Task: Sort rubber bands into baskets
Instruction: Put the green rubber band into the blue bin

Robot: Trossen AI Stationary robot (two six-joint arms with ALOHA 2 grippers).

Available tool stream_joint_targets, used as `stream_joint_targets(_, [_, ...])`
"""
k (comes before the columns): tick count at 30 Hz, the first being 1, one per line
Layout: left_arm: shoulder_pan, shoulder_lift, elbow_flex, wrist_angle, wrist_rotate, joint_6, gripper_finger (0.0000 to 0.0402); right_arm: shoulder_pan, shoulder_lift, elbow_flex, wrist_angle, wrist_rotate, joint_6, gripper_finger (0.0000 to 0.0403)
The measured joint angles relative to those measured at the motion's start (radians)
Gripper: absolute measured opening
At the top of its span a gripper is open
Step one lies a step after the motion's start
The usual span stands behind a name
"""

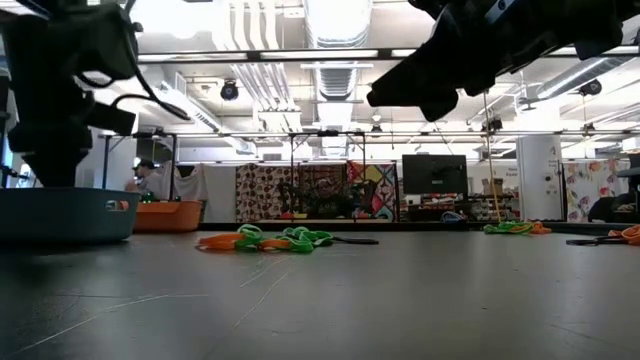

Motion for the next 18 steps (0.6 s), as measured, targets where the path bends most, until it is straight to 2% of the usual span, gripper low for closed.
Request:
stream_joint_targets(12, [0.000, 0.114, 0.014, 0.000, 0.000, 0.024, 0.0001, 0.000, 0.000, 0.000, 0.000, 0.000, 0.018, 0.0073])
stream_joint_targets(18, [0.000, 0.156, 0.004, -0.001, 0.000, 0.017, 0.0030, 0.000, 0.000, 0.000, 0.000, 0.000, 0.037, 0.0066])
